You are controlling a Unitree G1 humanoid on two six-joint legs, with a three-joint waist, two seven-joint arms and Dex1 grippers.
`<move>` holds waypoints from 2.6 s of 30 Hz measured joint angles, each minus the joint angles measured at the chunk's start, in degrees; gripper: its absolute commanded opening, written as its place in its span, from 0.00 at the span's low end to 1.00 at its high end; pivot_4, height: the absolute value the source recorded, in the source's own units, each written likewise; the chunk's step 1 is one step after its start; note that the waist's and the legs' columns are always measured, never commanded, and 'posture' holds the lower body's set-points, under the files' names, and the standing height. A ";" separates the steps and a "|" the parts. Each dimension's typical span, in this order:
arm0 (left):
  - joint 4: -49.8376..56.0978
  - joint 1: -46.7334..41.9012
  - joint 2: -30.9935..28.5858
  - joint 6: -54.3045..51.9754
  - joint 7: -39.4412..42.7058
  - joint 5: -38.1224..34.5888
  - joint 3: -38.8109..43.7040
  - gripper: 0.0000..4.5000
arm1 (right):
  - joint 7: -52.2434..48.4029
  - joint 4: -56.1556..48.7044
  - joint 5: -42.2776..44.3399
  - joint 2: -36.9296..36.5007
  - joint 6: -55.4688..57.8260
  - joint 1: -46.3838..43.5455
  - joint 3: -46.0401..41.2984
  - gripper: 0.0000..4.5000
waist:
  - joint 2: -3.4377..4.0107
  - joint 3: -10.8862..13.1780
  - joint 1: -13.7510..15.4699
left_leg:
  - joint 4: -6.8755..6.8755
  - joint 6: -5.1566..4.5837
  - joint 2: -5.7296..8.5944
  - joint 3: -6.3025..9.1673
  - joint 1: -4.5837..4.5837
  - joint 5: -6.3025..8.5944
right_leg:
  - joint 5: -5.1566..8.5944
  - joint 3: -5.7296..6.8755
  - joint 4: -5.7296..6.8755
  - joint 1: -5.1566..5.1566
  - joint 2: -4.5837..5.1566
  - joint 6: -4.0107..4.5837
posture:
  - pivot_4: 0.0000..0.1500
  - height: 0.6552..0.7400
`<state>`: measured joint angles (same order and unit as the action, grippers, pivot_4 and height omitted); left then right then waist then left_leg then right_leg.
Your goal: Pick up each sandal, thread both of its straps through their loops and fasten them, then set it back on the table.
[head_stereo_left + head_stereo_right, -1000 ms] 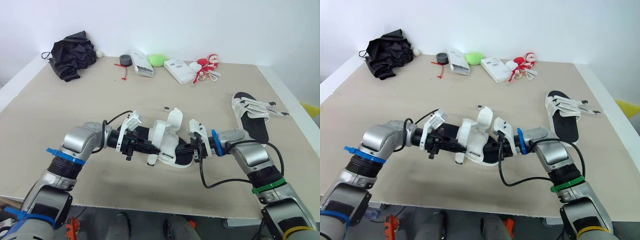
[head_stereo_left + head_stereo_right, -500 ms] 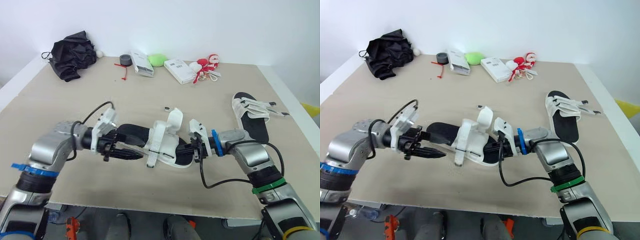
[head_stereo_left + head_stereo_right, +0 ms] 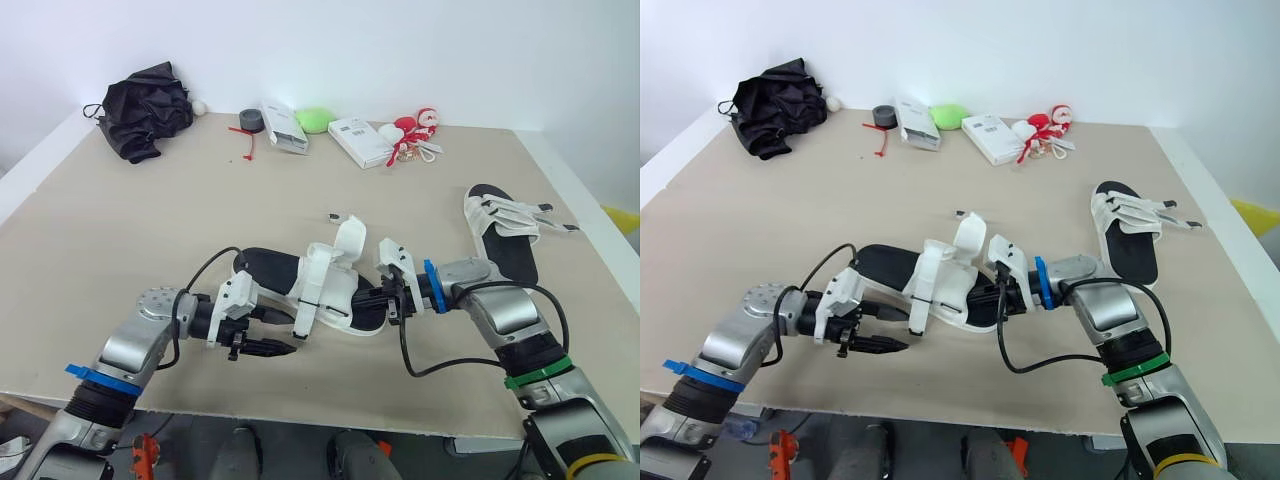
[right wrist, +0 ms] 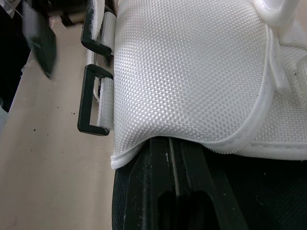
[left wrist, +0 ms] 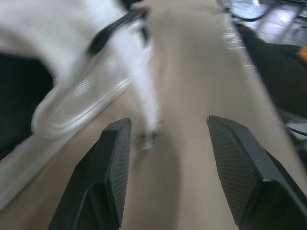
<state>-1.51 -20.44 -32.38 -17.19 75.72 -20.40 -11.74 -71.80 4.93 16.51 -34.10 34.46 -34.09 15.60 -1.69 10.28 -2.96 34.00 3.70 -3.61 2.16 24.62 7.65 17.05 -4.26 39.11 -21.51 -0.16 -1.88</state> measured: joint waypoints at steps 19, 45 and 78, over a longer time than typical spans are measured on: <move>1.86 0.31 0.40 -5.57 2.21 -2.57 -1.77 0.01 | 0.63 -0.74 0.04 -0.15 0.35 0.41 -0.20 0.00 | 0.00 0.00 0.01 | 0.00 0.00 0.01 0.00 0.01 0.00 | 0.01 0.00 0.00 0.00 0.01 -0.01 | 1.00 0.91; -3.70 -21.48 9.10 -48.97 -19.00 -34.33 13.63 0.01 | -0.26 0.99 0.05 0.28 0.03 -0.91 0.34 0.00 | -0.07 0.09 0.06 | 0.23 -0.08 -0.05 0.23 0.09 0.12 | -0.01 0.03 0.01 0.05 -0.21 -0.08 | 1.00 0.91; -31.95 -30.31 17.52 -55.15 -32.44 -30.64 22.78 0.01 | 0.83 0.79 0.06 0.32 -0.19 -0.38 0.08 0.00 | -0.07 0.08 0.13 | 0.32 0.02 0.03 0.31 0.05 0.07 | -0.13 0.05 0.01 0.18 -0.18 -0.16 | 1.00 0.91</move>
<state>-33.46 -50.75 -14.86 -72.34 43.27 -51.04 11.04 -70.97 5.72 16.58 -33.78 34.27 -34.47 15.68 -1.76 10.36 -2.83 34.32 3.72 -3.58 2.47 24.66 7.72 16.92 -4.21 39.12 -21.32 -0.35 -2.04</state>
